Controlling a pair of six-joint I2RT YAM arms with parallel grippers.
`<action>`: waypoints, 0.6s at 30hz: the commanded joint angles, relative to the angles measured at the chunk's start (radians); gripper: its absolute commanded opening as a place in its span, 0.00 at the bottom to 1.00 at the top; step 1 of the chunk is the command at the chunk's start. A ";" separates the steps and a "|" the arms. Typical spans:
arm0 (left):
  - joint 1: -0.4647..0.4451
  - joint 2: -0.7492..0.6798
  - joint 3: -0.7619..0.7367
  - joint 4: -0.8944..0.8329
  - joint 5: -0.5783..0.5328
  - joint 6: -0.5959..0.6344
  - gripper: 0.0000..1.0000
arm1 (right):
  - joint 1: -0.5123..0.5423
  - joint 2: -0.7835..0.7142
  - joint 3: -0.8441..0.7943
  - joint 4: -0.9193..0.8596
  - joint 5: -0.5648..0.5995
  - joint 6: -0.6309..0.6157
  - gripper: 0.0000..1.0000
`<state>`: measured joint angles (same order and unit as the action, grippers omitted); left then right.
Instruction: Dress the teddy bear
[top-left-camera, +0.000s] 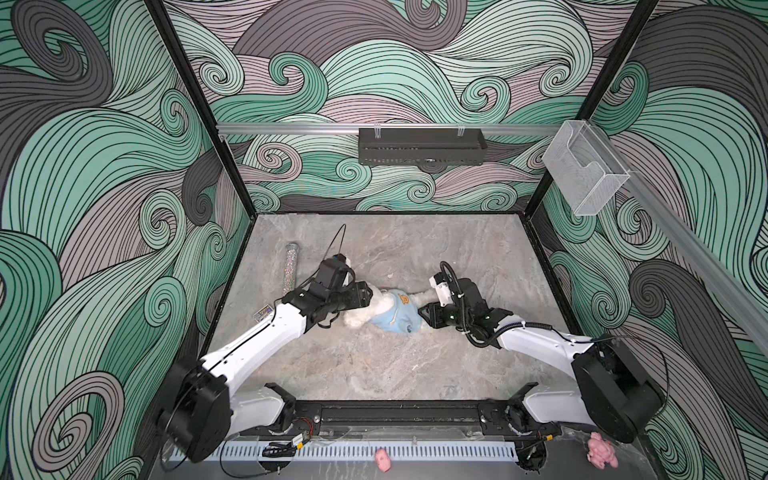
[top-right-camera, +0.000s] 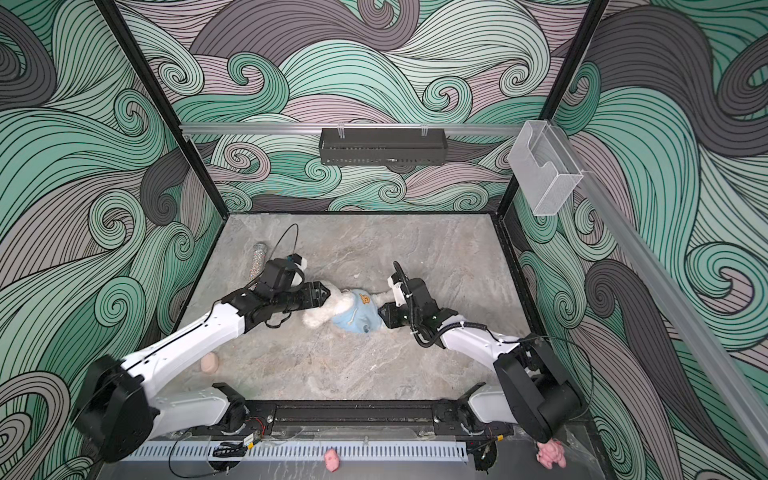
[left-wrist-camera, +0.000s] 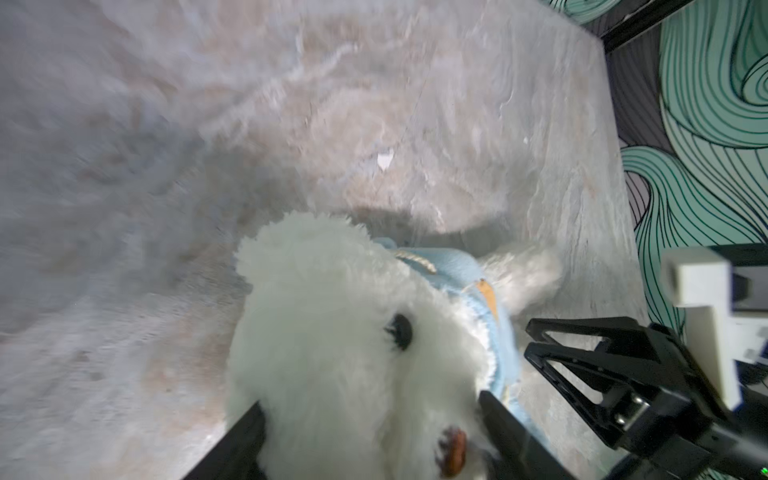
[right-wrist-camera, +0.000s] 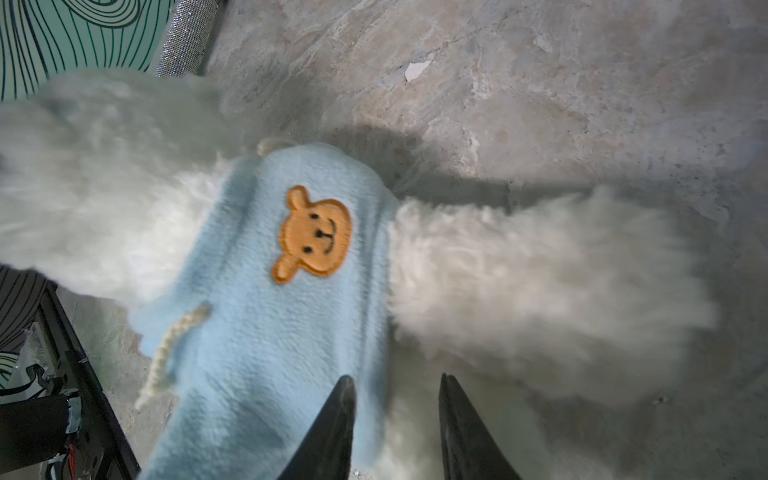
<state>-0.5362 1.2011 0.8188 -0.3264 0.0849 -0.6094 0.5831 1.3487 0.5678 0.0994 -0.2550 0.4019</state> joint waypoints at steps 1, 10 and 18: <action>-0.064 -0.080 -0.010 -0.083 -0.176 0.097 0.79 | 0.000 -0.011 -0.014 0.018 -0.001 0.021 0.36; -0.096 0.051 0.063 -0.214 -0.304 0.089 0.89 | 0.002 -0.075 -0.016 -0.028 -0.043 -0.017 0.42; -0.051 0.038 0.008 -0.113 -0.244 0.117 0.98 | 0.033 -0.006 -0.020 -0.075 0.017 0.007 0.42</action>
<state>-0.6010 1.2583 0.8341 -0.4778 -0.1715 -0.5144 0.6018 1.2922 0.5545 0.0631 -0.2634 0.3969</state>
